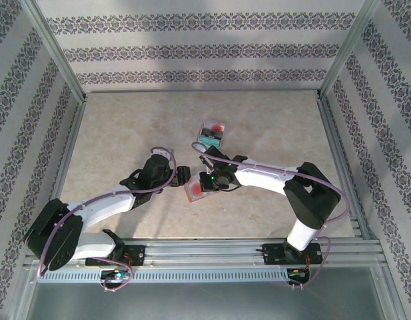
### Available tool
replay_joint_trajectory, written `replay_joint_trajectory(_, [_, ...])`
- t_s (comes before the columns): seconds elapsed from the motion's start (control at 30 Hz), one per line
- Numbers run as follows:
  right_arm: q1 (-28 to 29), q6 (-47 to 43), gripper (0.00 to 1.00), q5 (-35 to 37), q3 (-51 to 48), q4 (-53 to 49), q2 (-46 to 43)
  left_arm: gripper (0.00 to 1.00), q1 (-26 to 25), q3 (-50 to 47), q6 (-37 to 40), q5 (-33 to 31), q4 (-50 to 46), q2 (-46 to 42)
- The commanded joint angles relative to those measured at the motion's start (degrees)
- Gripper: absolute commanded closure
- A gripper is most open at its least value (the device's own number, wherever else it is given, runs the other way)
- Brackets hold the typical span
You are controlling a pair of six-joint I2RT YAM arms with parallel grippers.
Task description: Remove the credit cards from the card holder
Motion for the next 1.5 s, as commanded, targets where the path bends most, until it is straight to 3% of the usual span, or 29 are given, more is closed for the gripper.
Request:
replay_joint_trajectory(0.0, [-0.6,2.3,0.91,-1.3,-1.4,1.4,-2.6,0.37,-0.3,1.6,0.6,4.5,2.5,3.1])
replay_joint_trajectory(0.17, [-2.4,1.8,0.87,-1.1,-2.8,1.3,-4.0,0.49,-1.4,2.6,-0.1,8.5,6.2,9.1])
replay_joint_trajectory(0.4, [-4.2,0.8,0.85,-0.4,-3.5,0.6,-4.3,0.57,-1.6,4.2,-0.8,13.1,9.1,15.0])
replay_joint_trajectory(0.53, [-5.6,0.1,0.83,1.5,-4.4,-0.8,-4.3,0.57,-1.6,4.6,-0.8,13.7,9.2,15.3])
replay_joint_trajectory(0.7, [-7.1,0.0,0.71,4.4,-5.3,-2.8,-4.9,0.56,-1.6,4.7,-0.8,13.5,8.6,15.0])
replay_joint_trajectory(1.17, [-10.9,-0.3,0.66,16.7,-7.3,-10.1,-9.6,0.56,-1.8,6.6,-1.1,13.7,8.5,16.0])
replay_joint_trajectory(1.33, [-11.0,-1.4,0.65,13.6,-7.8,-8.4,-15.2,0.56,-1.9,6.2,-1.5,12.6,6.7,15.4])
replay_joint_trajectory(1.47, [-10.6,-2.5,0.56,6.4,-7.7,-3.8,-17.7,0.57,-2.0,5.5,-2.1,12.0,5.4,15.3])
